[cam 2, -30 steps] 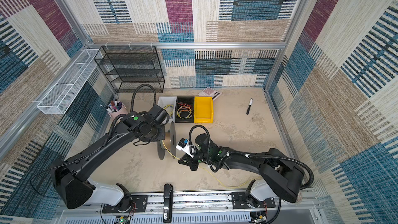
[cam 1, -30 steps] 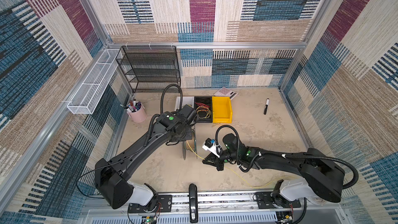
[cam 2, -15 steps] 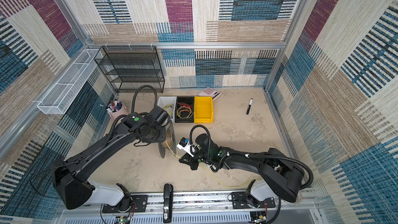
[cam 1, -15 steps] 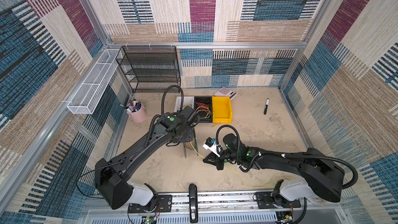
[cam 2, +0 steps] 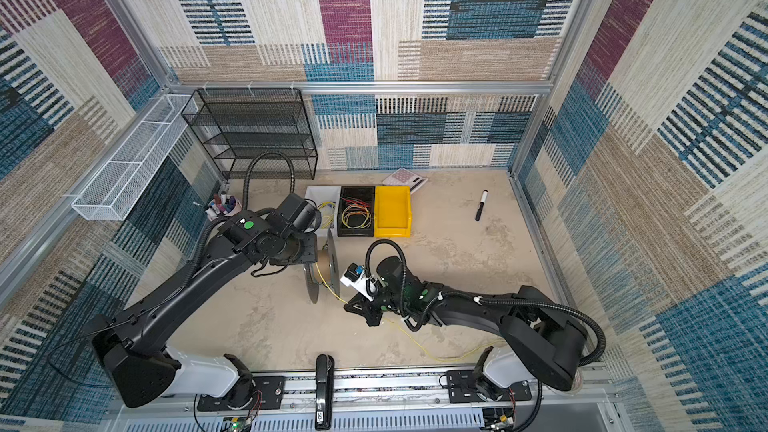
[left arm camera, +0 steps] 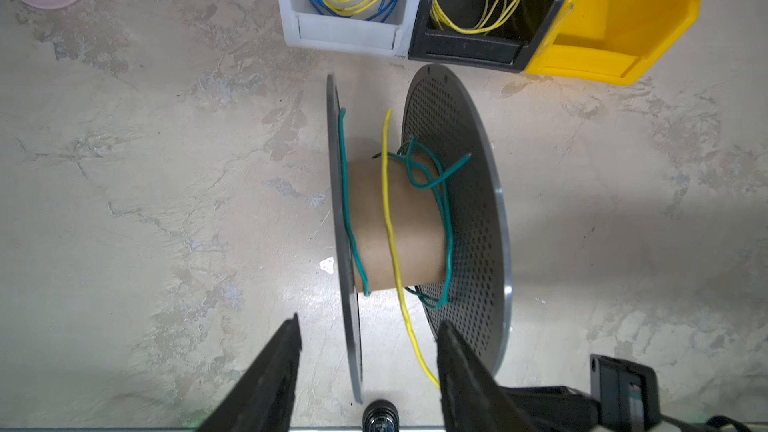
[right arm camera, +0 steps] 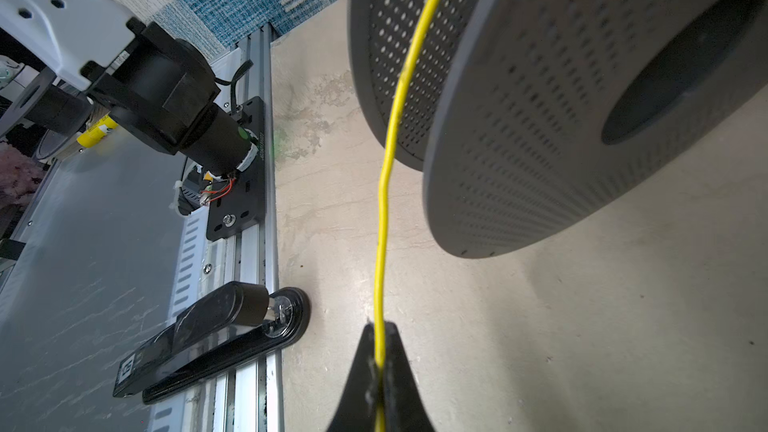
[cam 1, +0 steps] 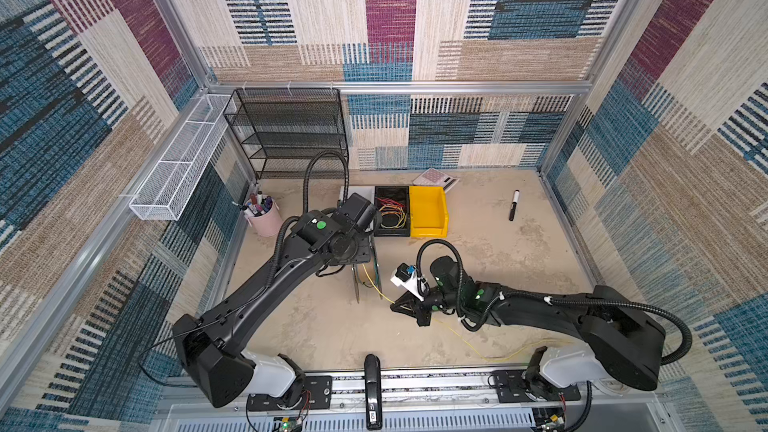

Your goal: Wrap the cables

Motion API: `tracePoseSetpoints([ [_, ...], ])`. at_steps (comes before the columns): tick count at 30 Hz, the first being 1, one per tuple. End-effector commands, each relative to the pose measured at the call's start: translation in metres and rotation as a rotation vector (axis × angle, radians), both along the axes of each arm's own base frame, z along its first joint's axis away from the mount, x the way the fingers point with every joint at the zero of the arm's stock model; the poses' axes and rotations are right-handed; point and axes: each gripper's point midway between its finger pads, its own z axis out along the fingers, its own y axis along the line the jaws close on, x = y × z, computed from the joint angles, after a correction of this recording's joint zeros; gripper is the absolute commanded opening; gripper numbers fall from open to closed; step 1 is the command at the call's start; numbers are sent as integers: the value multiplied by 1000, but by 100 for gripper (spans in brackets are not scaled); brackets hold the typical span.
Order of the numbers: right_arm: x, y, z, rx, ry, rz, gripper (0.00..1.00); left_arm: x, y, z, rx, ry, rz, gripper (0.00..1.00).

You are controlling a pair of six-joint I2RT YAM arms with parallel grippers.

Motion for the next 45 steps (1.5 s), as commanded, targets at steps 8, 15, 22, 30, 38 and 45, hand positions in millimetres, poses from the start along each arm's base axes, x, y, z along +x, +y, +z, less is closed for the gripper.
tracePoseSetpoints([
  [8,4,5,9,20,-43,14,2,20,8,-16,97,47,-15,55],
  [15,3,5,5,17,-40,18,2,24,3,-26,100,70,-25,51],
  [22,3,7,-1,4,-24,25,2,23,0,-37,95,104,-29,42],
  [30,2,7,-1,13,-27,26,2,19,3,-45,107,128,-33,35],
  [38,3,7,4,25,-45,22,2,17,4,-52,108,153,-33,36],
  [45,3,8,5,29,-45,23,3,17,5,-53,109,154,-32,36],
])
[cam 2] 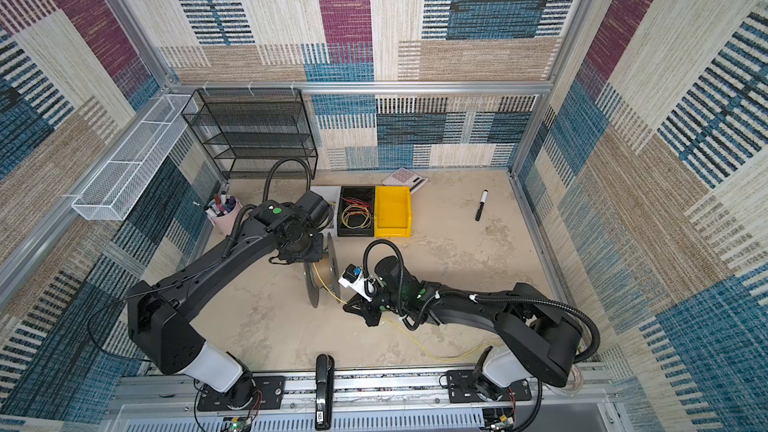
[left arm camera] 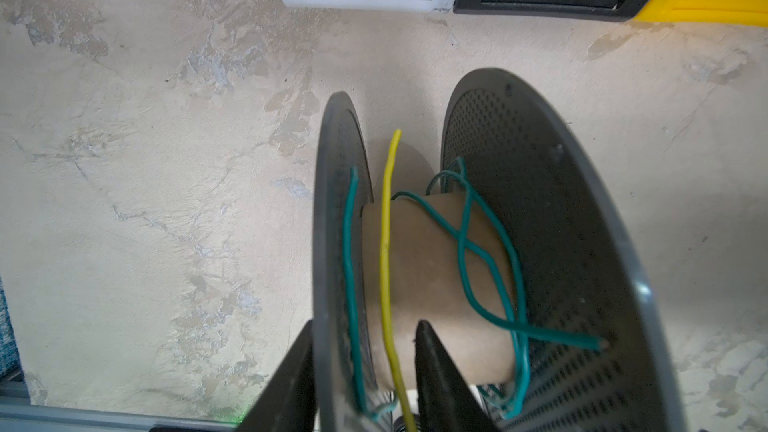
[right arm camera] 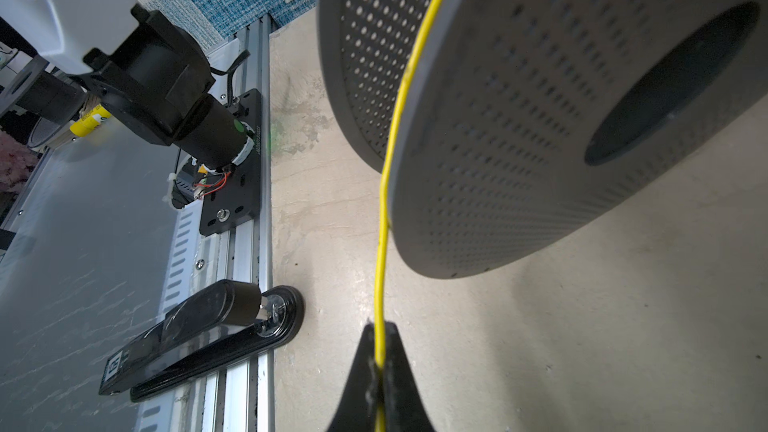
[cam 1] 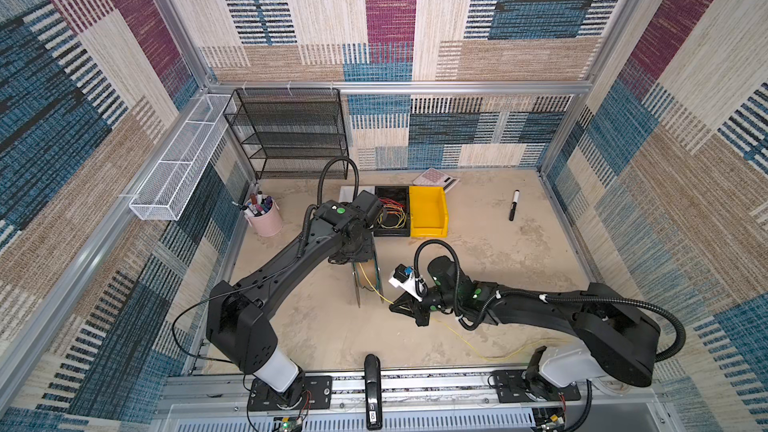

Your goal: Wrap the cables

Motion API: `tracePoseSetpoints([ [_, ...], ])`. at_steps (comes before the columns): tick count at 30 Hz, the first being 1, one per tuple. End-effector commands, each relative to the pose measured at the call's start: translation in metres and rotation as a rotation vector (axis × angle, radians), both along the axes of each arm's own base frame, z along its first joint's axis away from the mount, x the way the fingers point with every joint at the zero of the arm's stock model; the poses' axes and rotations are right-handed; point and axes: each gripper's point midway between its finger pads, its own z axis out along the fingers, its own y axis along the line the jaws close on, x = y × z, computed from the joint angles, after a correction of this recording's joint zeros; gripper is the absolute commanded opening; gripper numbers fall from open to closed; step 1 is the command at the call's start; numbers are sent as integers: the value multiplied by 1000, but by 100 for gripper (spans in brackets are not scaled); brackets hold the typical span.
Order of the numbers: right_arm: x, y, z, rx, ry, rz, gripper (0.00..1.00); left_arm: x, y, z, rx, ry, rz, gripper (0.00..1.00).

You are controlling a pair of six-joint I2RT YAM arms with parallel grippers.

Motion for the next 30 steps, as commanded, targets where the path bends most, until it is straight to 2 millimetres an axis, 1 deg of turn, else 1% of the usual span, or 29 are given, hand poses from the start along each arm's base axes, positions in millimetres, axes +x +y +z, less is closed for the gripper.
tracePoseSetpoints([
  [1,3,5,9,39,-30,4,2,0,0,-1,5,2,-13,34],
  [6,3,5,9,39,-33,5,3,-1,0,-3,3,11,-14,27],
  [10,3,5,9,37,-36,7,3,-2,0,-5,4,19,-15,18],
  [12,3,5,7,33,-35,7,3,-2,0,-5,2,21,-17,4],
  [13,4,5,8,34,-36,7,3,-3,0,-6,3,25,-16,0],
  [20,4,9,2,28,-21,15,3,-11,2,-10,-14,46,-2,0],
  [24,3,9,1,30,-17,20,3,-13,2,-12,-13,51,-4,0],
  [30,2,7,-5,11,-9,24,3,-14,-1,-14,-27,57,-21,0],
])
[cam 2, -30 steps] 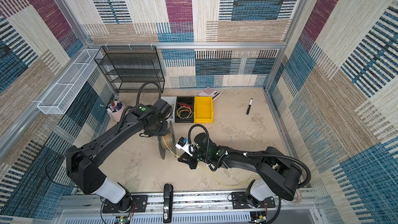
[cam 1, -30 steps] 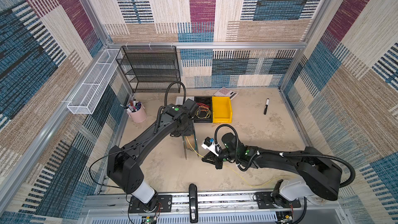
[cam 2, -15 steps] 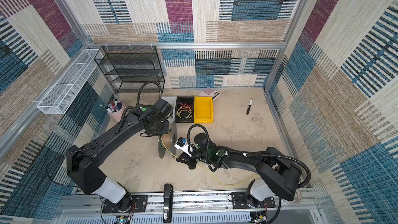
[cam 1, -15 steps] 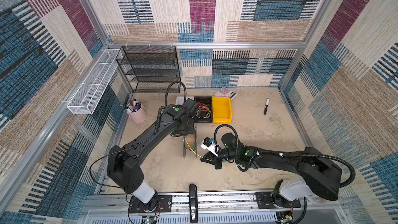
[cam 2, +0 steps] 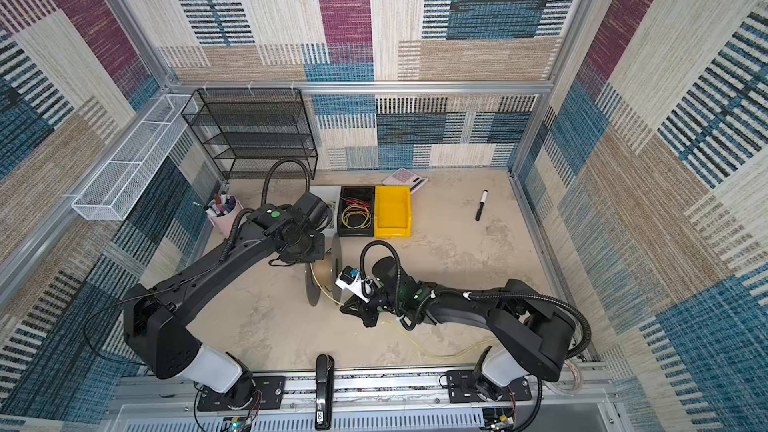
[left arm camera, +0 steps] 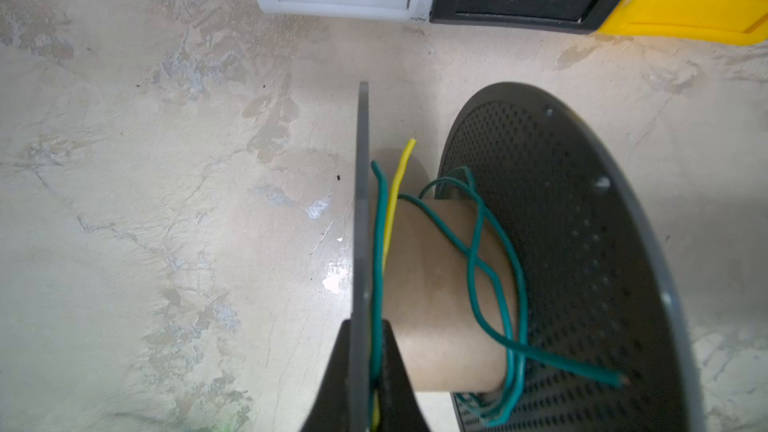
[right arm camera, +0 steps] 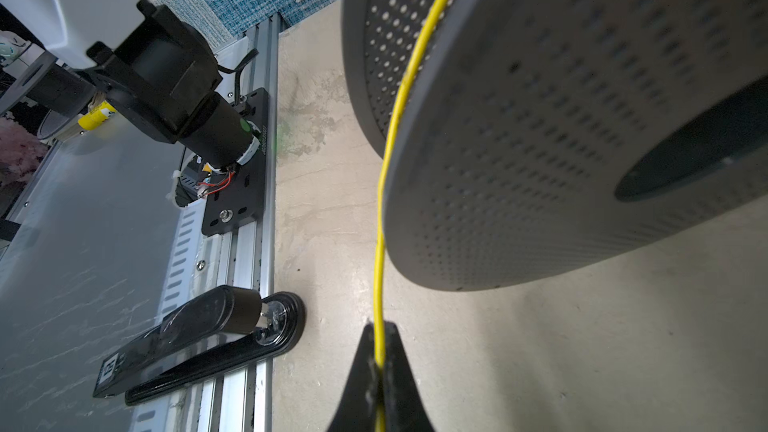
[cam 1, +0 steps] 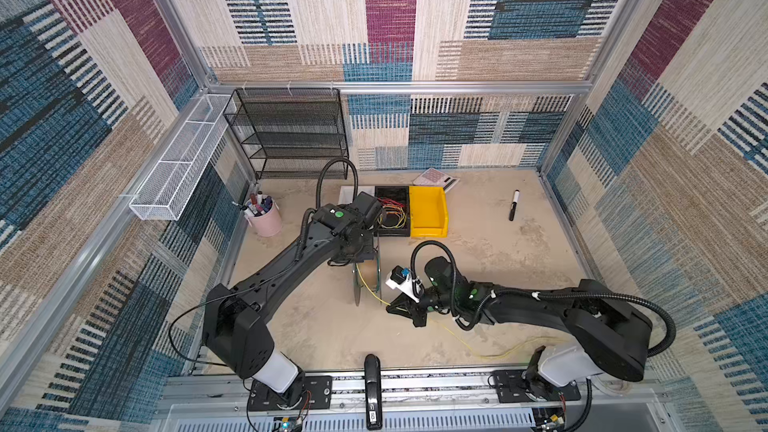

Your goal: Wrap the cables

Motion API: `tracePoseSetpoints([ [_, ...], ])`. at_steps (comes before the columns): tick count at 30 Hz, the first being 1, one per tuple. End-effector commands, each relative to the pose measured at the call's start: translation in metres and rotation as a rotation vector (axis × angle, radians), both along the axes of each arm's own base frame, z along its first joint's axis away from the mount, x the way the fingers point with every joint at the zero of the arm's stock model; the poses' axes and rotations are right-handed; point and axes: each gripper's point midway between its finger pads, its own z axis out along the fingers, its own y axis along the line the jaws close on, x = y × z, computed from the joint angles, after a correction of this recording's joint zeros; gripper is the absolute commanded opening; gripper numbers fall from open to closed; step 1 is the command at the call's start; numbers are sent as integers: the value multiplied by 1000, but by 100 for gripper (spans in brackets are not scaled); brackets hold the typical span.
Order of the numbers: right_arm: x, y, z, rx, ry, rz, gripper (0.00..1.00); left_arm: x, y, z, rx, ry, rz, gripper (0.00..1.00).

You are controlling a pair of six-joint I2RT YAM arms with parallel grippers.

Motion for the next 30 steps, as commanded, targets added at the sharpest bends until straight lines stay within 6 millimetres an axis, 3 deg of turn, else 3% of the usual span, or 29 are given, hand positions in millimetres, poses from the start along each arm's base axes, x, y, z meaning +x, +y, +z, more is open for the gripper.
tracePoseSetpoints([
  [1,1,1,0,0,-8,4,3,-15,5,-9,24,73,-23,3],
  [7,3,3,6,15,-18,1,3,-12,3,-7,20,67,-31,23],
  [10,2,2,6,15,-23,0,3,-11,1,-8,20,72,-35,26],
  [14,1,2,2,3,-16,3,3,-10,1,-8,19,74,-32,18],
  [17,1,2,2,4,-17,2,3,-10,1,-9,22,76,-32,2],
  [21,3,2,2,0,-17,-8,4,-11,1,-8,22,80,-31,0],
  [23,2,3,2,-3,-10,-4,11,-11,2,-5,21,76,-34,0],
  [26,0,3,7,9,1,-2,37,-11,5,6,10,48,-32,0],
  [30,0,-7,32,29,-16,-48,55,-12,11,31,-28,-26,-18,0],
])
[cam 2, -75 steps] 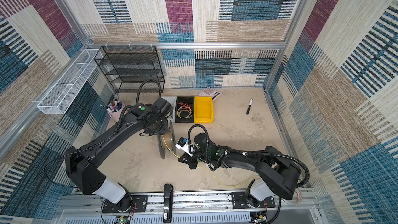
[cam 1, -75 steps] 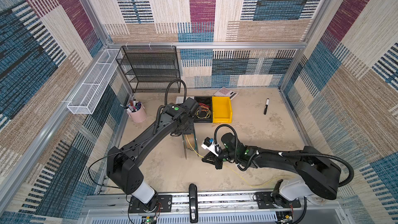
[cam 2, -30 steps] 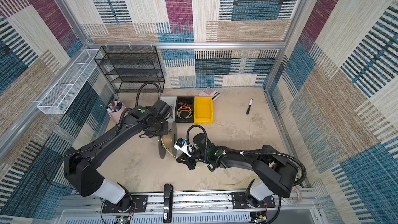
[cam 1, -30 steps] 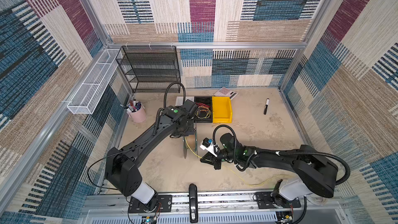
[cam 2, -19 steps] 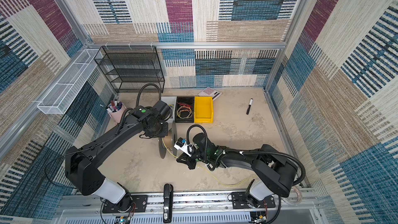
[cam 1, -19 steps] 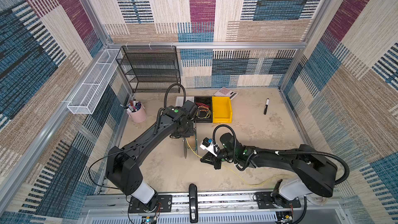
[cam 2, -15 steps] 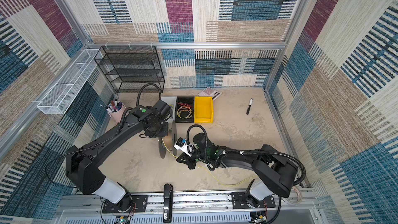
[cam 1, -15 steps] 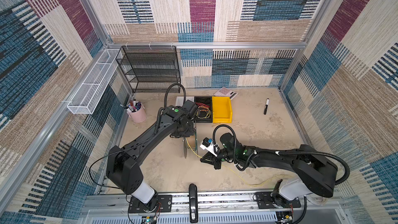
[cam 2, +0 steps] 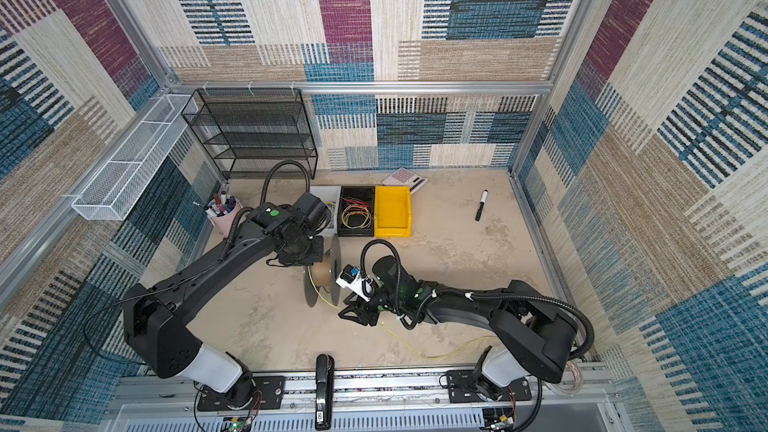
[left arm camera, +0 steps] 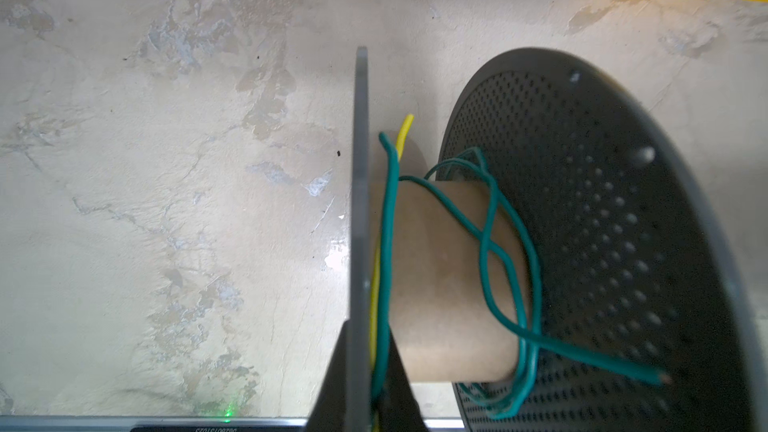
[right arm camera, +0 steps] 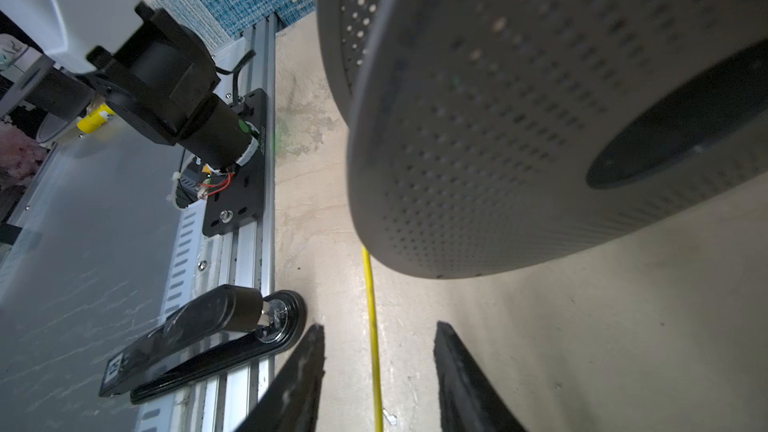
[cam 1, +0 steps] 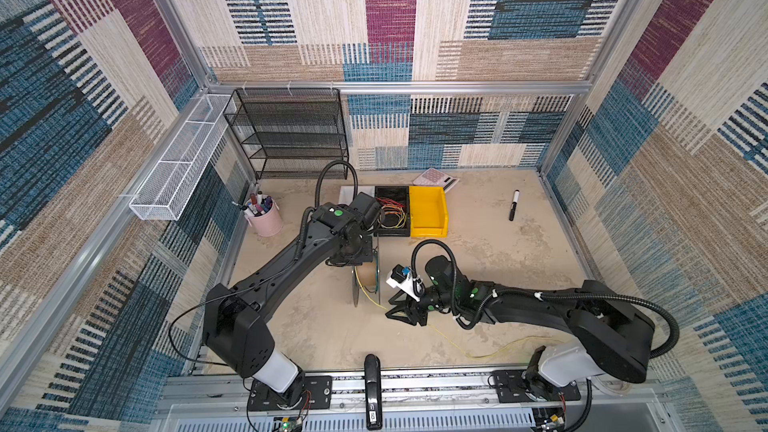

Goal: Wrap the cables
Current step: 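Open right gripper off the wire and withdraw it while left gripper lifts spool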

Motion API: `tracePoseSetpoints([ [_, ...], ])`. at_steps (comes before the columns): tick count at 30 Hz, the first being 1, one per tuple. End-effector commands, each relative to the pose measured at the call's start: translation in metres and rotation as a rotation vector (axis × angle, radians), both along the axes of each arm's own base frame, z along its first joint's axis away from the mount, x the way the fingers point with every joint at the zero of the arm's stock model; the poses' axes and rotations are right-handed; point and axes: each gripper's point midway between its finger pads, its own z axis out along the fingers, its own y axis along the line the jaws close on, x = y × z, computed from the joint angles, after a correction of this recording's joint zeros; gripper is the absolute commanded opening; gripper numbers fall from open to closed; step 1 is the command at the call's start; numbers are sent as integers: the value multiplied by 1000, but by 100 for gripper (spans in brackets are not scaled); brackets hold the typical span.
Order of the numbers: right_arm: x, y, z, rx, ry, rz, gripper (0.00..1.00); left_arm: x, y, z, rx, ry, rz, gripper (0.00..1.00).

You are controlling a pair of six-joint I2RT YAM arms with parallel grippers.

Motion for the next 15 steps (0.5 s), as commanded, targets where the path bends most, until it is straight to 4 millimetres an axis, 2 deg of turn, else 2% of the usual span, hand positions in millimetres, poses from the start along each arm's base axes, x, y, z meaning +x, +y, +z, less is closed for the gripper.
tracePoseSetpoints([
  [1,3,-8,23,10,-13,-59,58,1,7,24,-21,-73,4,0],
  [5,-3,-29,75,32,-10,-131,66,-1,9,42,-75,-138,43,0],
  [7,-13,-41,99,69,37,-157,70,0,8,46,-113,-168,64,0],
  [9,-29,-51,112,98,115,-156,71,3,4,49,-150,-190,70,0],
  [13,-57,-71,114,125,346,-193,69,7,3,63,-189,-246,84,0],
  [15,-67,-82,126,200,450,-230,69,10,4,68,-207,-274,103,0],
])
